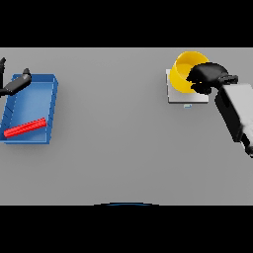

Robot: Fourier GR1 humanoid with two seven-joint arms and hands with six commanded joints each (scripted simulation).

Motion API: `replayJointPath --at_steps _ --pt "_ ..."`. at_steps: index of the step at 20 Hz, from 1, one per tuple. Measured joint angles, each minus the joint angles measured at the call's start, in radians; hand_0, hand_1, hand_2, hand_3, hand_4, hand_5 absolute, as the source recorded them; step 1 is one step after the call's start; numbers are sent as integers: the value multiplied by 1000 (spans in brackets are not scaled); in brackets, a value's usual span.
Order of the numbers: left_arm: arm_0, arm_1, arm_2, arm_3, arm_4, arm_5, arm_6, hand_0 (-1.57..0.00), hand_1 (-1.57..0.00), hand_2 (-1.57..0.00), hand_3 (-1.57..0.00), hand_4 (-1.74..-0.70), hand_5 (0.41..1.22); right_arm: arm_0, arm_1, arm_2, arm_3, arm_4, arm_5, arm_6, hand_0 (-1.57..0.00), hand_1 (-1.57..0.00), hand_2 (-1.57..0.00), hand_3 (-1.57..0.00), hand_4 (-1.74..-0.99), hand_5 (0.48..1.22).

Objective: Pick up the red beaker and tilt it to pour out 1 green nut into yellow bowl. Pick up the yellow bowl and place it on the metallic measuring scale.

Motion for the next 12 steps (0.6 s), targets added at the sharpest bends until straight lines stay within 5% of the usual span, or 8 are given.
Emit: replayJointPath --at_steps 1,2,4,7,12 --pt "-5 -6 -5 2 -5 2 5 1 1 1 1 -813 745 -4 7 1 6 -5 9 9 -1543 -1443 -1496 -1022 -1659 1221" --pt "-4 -10 -7 7 -4 -2 0 1 1 1 1 -812 745 -11 9 -3 24 -9 14 5 -1525 -1350 -1348 -907 -1596 1134" --pt "-1 -15 -7 20 -3 -3 3 1 1 1 1 -815 744 -11 3 -12 30 -22 33 17 -975 -866 -954 -762 -1504 983" --pt "-15 -18 -4 38 -3 -14 -5 1 1 1 1 -805 740 -26 13 -14 43 -25 55 19 -499 -443 -597 -635 -1425 851" --pt "-15 -37 -6 59 -6 -7 -18 1 1 1 1 -812 736 -33 10 1 71 -11 63 -23 -163 -144 -288 -475 -1356 755"
